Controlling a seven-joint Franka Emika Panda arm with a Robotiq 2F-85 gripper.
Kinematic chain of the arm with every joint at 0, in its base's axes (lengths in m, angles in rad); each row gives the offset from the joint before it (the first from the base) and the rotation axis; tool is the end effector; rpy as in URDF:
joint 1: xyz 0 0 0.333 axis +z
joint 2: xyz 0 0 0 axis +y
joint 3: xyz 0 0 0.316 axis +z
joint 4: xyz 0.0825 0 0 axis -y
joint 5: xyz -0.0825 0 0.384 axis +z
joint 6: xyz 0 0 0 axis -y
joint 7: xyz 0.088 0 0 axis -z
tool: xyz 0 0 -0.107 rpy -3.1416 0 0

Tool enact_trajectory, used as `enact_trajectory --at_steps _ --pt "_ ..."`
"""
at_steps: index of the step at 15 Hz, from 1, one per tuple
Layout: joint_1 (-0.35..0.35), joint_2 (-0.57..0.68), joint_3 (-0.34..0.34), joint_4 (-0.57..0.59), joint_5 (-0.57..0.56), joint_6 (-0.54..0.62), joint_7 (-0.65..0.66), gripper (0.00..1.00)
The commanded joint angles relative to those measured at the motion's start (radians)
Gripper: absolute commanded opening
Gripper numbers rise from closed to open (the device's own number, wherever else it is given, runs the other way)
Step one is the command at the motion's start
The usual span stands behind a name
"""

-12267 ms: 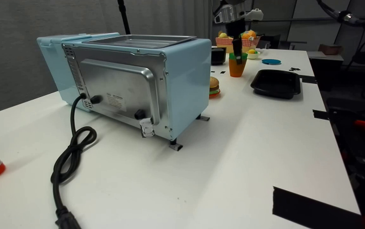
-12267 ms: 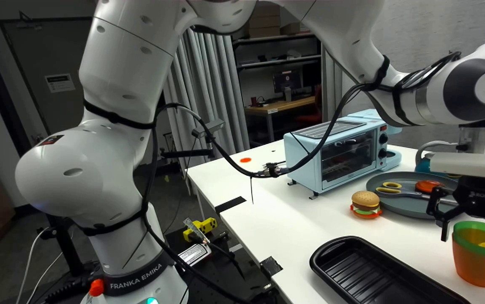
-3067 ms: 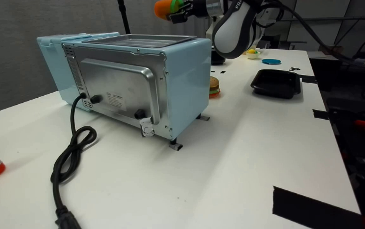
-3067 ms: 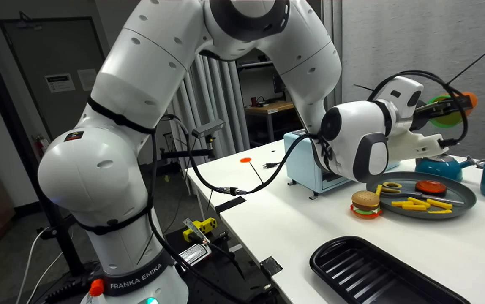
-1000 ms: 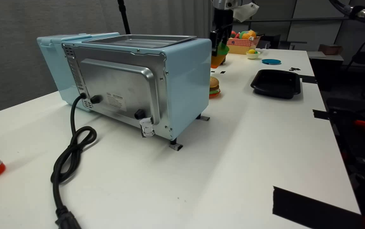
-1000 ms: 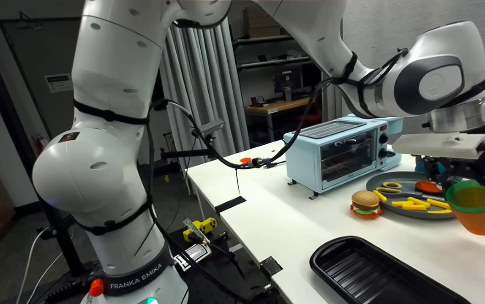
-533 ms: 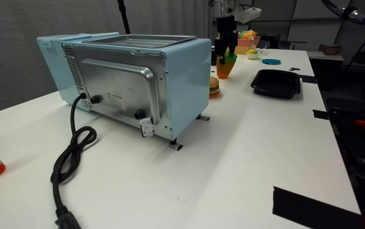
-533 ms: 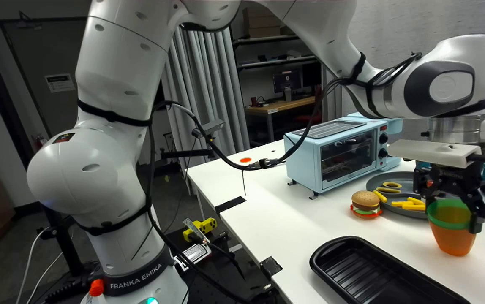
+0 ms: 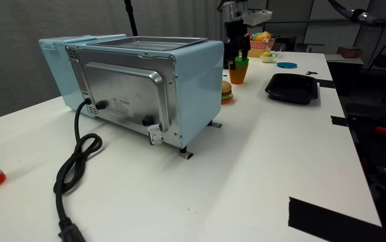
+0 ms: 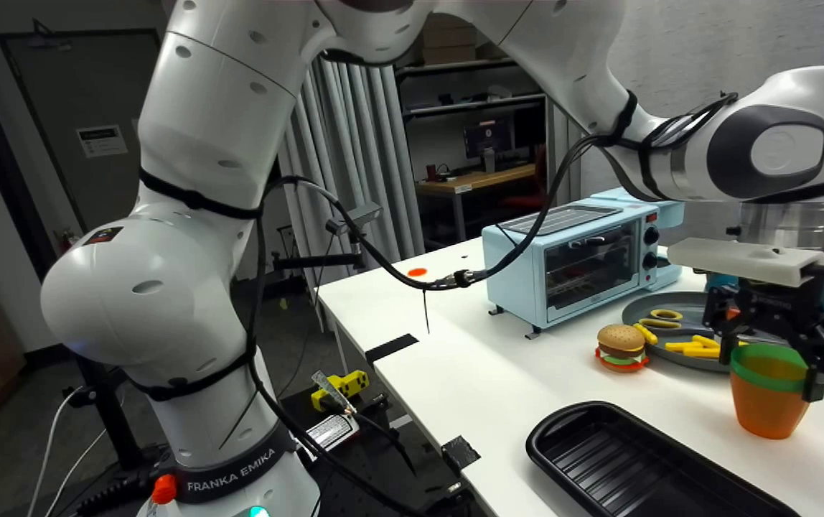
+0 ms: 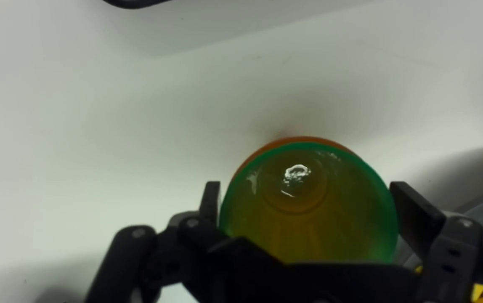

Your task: Pour the fries out of the green cup onto the plate

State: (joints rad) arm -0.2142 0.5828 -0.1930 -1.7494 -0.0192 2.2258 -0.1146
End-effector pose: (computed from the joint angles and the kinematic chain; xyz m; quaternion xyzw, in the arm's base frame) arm 0.6050 -0.2504 0.2367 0.9889 -0.1263 -0.0623 0.0464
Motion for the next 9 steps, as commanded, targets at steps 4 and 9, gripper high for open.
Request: enact_trajectory --at_steps 4,9 --pt "-0.013 -0.018 0.02 0.031 -0.004 0.013 0.007 1.0" --pt "-0.013 -0.098 0.021 0.008 -0.007 0.037 -0.007 1.0"
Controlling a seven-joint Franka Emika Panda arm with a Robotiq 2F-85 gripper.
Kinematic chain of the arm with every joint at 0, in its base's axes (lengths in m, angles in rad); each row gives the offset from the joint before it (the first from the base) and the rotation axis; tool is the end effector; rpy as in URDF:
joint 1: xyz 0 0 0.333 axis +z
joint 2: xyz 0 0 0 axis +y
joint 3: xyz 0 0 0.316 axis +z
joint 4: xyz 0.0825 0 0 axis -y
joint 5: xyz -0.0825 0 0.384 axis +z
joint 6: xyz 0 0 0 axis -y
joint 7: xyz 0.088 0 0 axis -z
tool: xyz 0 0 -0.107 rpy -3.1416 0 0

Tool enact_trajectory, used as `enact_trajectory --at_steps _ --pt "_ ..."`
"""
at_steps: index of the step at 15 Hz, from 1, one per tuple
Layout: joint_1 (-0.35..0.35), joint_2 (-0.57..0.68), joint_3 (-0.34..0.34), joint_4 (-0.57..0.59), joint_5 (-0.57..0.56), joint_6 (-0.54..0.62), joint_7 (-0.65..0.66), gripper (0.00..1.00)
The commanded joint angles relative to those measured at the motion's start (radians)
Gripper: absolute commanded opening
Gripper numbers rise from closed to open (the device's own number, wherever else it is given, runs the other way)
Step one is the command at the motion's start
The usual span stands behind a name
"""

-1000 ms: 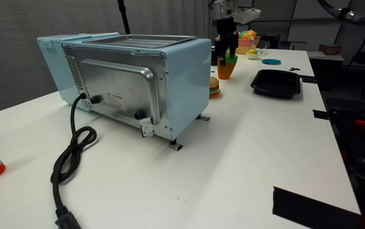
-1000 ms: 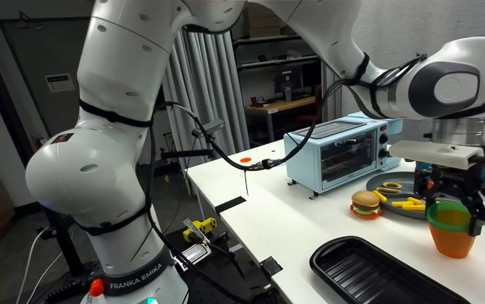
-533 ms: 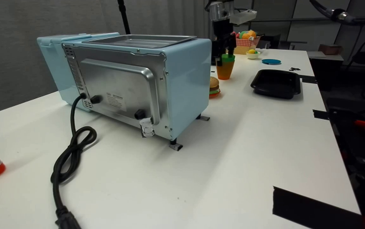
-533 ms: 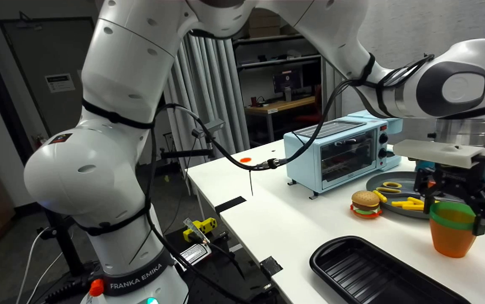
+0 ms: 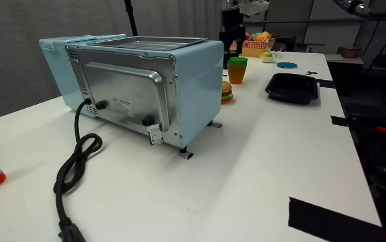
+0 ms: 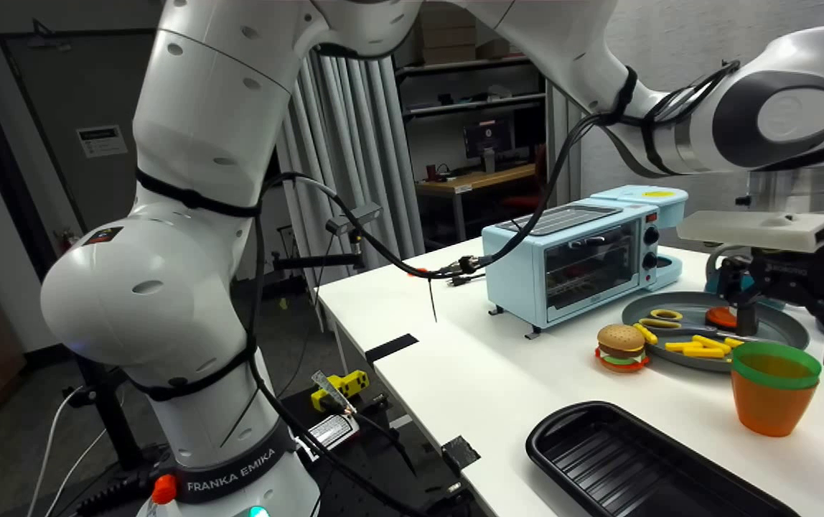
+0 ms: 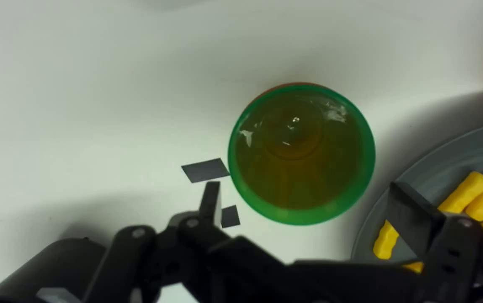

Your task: Pour the fries out of the green cup onto the plate

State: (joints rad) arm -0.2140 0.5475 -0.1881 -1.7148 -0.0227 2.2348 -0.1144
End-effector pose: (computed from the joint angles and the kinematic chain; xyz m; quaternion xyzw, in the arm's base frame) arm 0.6200 -0.2510 0.2748 0.9907 -0.1232 -0.0238 0.0534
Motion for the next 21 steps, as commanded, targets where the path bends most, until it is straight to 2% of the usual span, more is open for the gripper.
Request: enact_trajectory --at_steps 1,5,10,15,16,21 --pt "-0.012 -0.081 0.019 -0.034 -0.001 0.042 -0.011 1.0" --pt "-0.011 -0.159 0.05 -0.073 0.023 0.163 -0.048 1.0" --pt "-0.009 -0.223 0.12 -0.125 0.09 0.285 -0.113 1.0" --pt "-0.017 -0.268 0.171 -0.168 0.172 0.32 -0.197 1.0" --pt "0.007 -0.22 0.143 -0.117 0.132 0.293 -0.135 1.0" --pt "0.007 -0.24 0.149 -0.133 0.147 0.294 -0.157 1.0"
